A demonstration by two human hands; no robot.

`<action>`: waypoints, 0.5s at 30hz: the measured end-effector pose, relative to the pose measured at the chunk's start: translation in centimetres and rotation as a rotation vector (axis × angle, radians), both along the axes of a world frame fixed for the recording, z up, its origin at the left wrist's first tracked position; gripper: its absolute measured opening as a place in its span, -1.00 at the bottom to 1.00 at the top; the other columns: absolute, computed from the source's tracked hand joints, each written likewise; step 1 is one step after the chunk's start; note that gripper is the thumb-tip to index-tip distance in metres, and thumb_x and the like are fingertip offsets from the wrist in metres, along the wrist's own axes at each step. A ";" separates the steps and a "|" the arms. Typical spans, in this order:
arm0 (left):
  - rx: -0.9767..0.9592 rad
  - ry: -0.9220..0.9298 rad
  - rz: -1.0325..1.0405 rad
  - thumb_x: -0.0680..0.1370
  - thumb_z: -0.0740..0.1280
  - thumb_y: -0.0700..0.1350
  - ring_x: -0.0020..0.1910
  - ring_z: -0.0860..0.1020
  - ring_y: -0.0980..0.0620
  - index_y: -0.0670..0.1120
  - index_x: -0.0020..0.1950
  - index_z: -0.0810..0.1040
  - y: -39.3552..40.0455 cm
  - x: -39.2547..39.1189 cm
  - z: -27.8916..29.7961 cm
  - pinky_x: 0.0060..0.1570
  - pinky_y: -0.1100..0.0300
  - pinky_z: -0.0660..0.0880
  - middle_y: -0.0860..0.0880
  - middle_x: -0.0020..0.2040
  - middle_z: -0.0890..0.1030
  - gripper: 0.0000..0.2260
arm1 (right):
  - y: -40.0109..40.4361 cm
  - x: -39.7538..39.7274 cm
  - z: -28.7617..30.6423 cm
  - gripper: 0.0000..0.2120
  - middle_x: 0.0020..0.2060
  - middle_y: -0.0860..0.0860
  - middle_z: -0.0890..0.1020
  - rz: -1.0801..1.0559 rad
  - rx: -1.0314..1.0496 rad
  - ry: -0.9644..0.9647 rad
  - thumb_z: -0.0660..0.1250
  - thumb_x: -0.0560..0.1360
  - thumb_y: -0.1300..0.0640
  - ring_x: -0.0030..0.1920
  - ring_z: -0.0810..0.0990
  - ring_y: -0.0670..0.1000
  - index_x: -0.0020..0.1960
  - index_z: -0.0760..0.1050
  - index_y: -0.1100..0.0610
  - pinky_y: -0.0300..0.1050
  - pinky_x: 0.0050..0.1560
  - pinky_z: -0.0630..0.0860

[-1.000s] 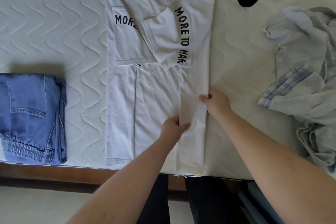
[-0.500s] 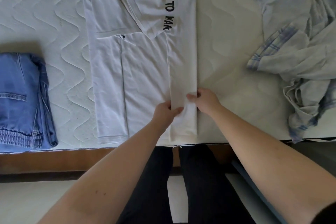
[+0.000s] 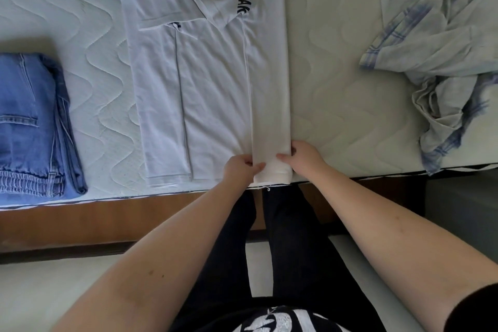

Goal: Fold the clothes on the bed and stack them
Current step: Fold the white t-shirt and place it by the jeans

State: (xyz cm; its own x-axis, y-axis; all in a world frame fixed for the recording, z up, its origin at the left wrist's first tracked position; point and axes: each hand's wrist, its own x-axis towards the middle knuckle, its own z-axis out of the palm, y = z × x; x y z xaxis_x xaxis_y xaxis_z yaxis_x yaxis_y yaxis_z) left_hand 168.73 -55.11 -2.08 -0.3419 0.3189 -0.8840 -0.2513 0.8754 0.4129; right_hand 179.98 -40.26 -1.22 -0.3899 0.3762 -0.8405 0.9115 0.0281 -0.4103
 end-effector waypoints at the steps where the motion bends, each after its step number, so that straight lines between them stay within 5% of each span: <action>1: -0.008 0.004 -0.011 0.50 0.46 -0.06 -0.11 0.67 -0.15 -0.14 0.08 0.67 -0.1 0.1 0.0 -0.03 -0.04 0.63 -0.08 -0.10 0.70 -0.79 | -0.3 0.4 0.1 -0.70 0.09 0.05 0.67 -0.015 -0.007 0.007 0.38 0.53 0.02 0.01 0.63 0.06 0.21 0.57 0.11 -0.15 -0.08 0.44; 7: -0.063 -0.034 -0.084 0.55 0.42 -0.02 -0.27 0.70 0.01 -0.12 -0.13 0.60 -1.2 0.4 -0.5 -0.14 0.01 0.66 -0.19 -0.17 0.71 -0.82 | -2.3 2.4 0.6 -0.72 -0.01 -0.03 0.64 -0.038 0.007 0.017 0.38 0.53 0.02 -0.07 0.59 -0.01 0.19 0.56 0.12 -0.15 -0.13 0.48; 11: -0.068 -0.023 -0.162 0.58 0.37 -0.01 -0.31 0.68 0.06 -0.13 -0.10 0.57 -1.2 0.5 -0.3 -0.20 0.05 0.66 -0.10 -0.20 0.69 -0.80 | -3.4 3.5 0.8 -0.73 -0.18 0.10 0.68 -0.165 -0.035 -0.051 0.33 0.57 -0.01 -0.29 0.68 0.05 0.01 0.52 0.22 0.09 -0.06 0.60; 15: -0.138 0.027 -0.395 0.59 0.31 0.08 -0.38 0.65 0.13 -0.04 -0.13 0.56 -1.1 0.4 -0.1 -0.35 0.24 0.52 0.03 -0.36 0.68 -0.78 | -3.8 3.3 1.1 -0.74 -0.34 0.04 0.62 -0.097 -0.006 -0.201 0.30 0.58 -0.05 -0.44 0.59 -0.01 -0.11 0.44 0.14 -0.10 -0.32 0.51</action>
